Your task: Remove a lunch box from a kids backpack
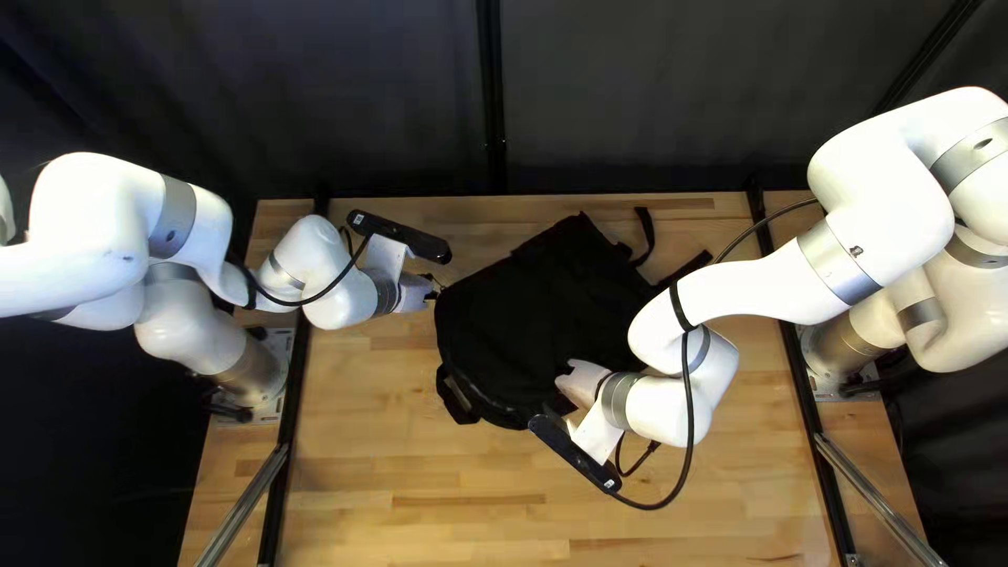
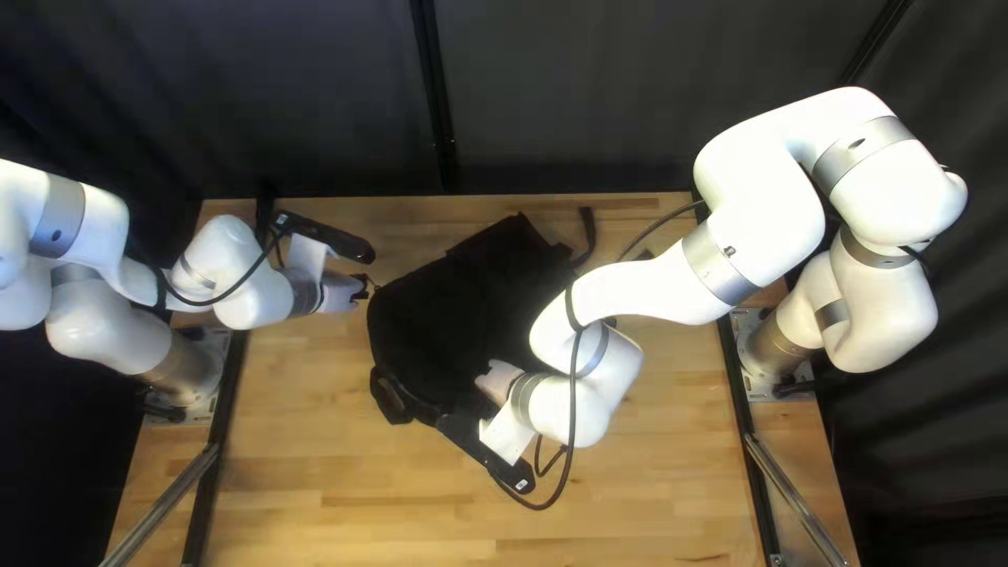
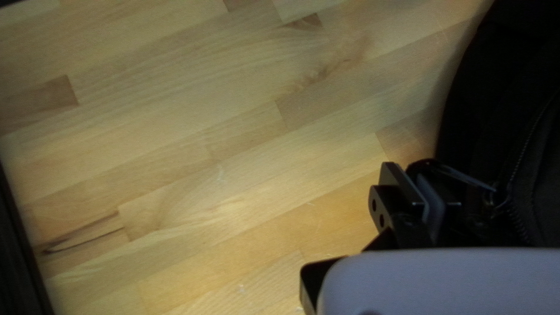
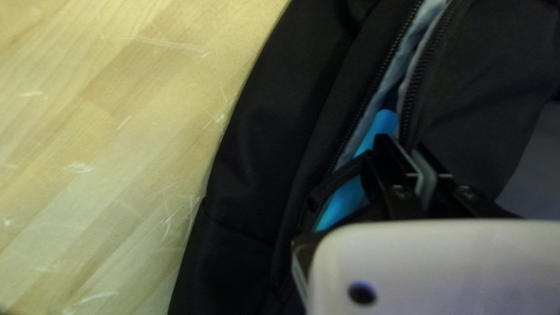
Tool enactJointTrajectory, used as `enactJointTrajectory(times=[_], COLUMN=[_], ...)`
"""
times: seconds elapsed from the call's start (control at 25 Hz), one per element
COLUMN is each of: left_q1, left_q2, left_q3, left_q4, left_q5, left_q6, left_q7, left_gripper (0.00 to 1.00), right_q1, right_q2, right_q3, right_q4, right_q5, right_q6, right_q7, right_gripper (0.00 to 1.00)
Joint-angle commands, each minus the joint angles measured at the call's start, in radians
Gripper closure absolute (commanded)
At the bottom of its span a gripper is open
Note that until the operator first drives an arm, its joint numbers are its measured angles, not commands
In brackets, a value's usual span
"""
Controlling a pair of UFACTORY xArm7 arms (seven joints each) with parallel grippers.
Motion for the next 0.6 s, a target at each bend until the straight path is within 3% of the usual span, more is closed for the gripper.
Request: enactJointTrajectory(times=[0.04,0.6], left_q1=[0.008,0.011], left_q2=[0.033,0.099], left_q3=[0.01,0.024], left_q4=[0.027,0.086], left_q5=[0.009,-0.002], left_q6=[-0.012,-0.032], left_q7=[0.02,0.085], left_gripper=[1.0,1.0], right_q1=[0.0,0.0], right_q2=[0.0,0.0], right_q3=[0.0,0.0], right_q4=[0.0,0.0], right_q5=[0.0,0.0], right_q6=[0.0,0.0], right_q7=[0.0,0.0], right_gripper=[1.0,1.0])
